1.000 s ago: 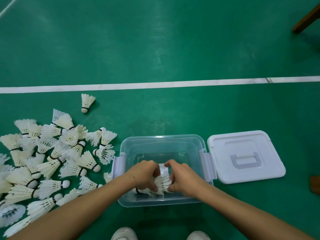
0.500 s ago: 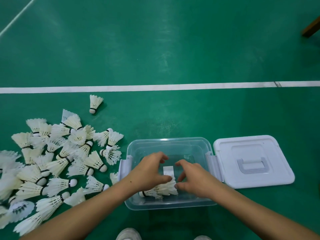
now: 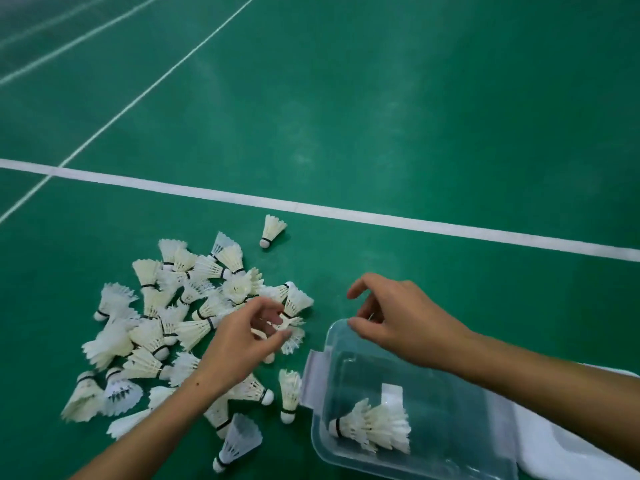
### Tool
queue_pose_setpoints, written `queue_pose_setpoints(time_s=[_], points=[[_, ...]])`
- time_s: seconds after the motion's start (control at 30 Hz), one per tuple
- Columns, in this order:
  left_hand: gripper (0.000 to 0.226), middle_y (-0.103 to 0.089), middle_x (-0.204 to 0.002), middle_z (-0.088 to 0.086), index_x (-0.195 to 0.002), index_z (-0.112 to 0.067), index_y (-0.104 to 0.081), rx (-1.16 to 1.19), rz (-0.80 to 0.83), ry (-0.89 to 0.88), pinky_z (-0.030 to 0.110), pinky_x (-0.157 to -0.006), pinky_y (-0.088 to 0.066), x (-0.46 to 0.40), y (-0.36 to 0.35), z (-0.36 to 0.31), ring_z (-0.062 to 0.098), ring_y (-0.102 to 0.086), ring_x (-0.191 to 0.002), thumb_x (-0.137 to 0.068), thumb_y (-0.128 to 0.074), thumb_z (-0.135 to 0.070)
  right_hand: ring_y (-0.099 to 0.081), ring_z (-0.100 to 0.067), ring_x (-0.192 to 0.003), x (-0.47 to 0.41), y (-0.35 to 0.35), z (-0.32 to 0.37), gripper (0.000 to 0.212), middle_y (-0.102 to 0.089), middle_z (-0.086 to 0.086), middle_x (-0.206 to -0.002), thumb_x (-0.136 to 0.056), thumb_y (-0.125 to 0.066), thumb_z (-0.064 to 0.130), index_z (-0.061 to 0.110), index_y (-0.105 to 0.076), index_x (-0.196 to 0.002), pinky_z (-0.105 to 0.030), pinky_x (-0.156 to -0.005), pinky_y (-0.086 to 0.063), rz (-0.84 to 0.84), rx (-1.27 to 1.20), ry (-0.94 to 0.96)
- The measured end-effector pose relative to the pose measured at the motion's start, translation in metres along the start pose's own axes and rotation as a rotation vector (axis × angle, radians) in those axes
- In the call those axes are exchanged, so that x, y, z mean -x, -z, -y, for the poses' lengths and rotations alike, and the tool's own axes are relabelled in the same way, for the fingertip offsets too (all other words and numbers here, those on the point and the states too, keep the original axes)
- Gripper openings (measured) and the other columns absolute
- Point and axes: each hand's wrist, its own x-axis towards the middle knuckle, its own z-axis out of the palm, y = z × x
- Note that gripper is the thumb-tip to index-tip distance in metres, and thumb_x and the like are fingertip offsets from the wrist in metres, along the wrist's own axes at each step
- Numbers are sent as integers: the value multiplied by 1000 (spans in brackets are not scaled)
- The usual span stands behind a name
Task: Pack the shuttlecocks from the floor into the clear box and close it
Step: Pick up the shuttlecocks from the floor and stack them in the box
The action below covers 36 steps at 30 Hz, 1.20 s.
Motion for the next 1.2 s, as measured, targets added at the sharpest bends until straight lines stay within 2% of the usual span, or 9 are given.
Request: queue_pose_setpoints(time_s=[0.17, 0.3, 0.4, 0.5, 0.57, 0.73, 0.9, 1.03, 1.2], points=[[42, -73, -98, -17, -111, -38, -65, -78, -42, 42, 33, -80, -63, -22, 17, 47, 2, -69, -90, -78, -91, -35, -71, -10, -88, -81, -37, 1, 31, -77, 6, -93, -96, -71, 27, 19, -60, -124, -39, -86, -59, 7, -30, 23], [39, -69, -102, -15, -113, -28, -67, -149, -141, 3, 30, -82, -61, -45, 15, 58, 0, -64, -96, -80, -89, -28, -70, -14, -89, -124, -68, -9, 36, -75, 3, -98, -97, -71, 25, 15, -58, -129, -37, -85, -59, 32, -50, -10], [43, -65, -114, -10, -121, -25, -65, -391, -289, -53, 30, -94, -53, -60, 14, 68, 10, -57, -110, -84, -86, -31, -69, -17, -95, -143, -87, -17, 42, -73, -1, -107, -97, -72, 23, 15, -54, -134, -39, -90, -58, 61, -45, -34], [57, -67, -114, -5, -128, -23, -62, -704, -332, -52, 36, -91, -52, -74, 15, 82, 21, -57, -108, -81, -86, -45, -66, -23, -103, -156, -100, -22, 52, -68, -6, -116, -96, -74, 25, 16, -48, -140, -44, -93, -58, 99, 31, -57], [59, -71, -106, -7, -130, -23, -61, -776, -310, -40, 37, -84, -53, -83, 16, 87, 22, -59, -103, -82, -83, -49, -65, -26, -104, -164, -108, -23, 56, -67, -8, -116, -94, -75, 24, 15, -45, -141, -46, -92, -58, 131, 66, -74], [48, -78, -84, -9, -124, -21, -66, -806, -267, -214, 38, -77, -49, -101, 20, 89, 22, -67, -95, -82, -88, -29, -66, -28, -102, -174, -123, -22, 54, -67, -10, -118, -96, -71, 15, 13, -43, -142, -46, -87, -59, 172, 91, -83], [51, -77, -89, -10, -137, -27, -55, -875, -174, -341, 39, -78, -45, -117, 28, 81, 18, -71, -82, -92, -78, -28, -65, -24, -97, -178, -130, -25, 48, -68, -7, -115, -99, -59, 6, 14, -44, -144, -40, -78, -55, 137, 77, -58], [51, -76, -112, -7, -147, -30, -46, -914, 15, -271, 39, -90, -47, -134, 33, 79, 18, -71, -102, -101, -66, -36, -66, -25, -103, -178, -127, -30, 49, -69, -7, -122, -99, -63, 8, 15, -45, -144, -46, -89, -58, 147, 29, -66], [40, -75, -120, -7, -139, -34, -60, -982, 172, -233, 31, -83, -54, -146, 38, 77, 16, -73, -98, -100, -68, -38, -66, -24, -102, -174, -124, -38, 46, -69, -6, -120, -98, -64, 11, 17, -47, -141, -46, -89, -58, 144, 17, -70]])
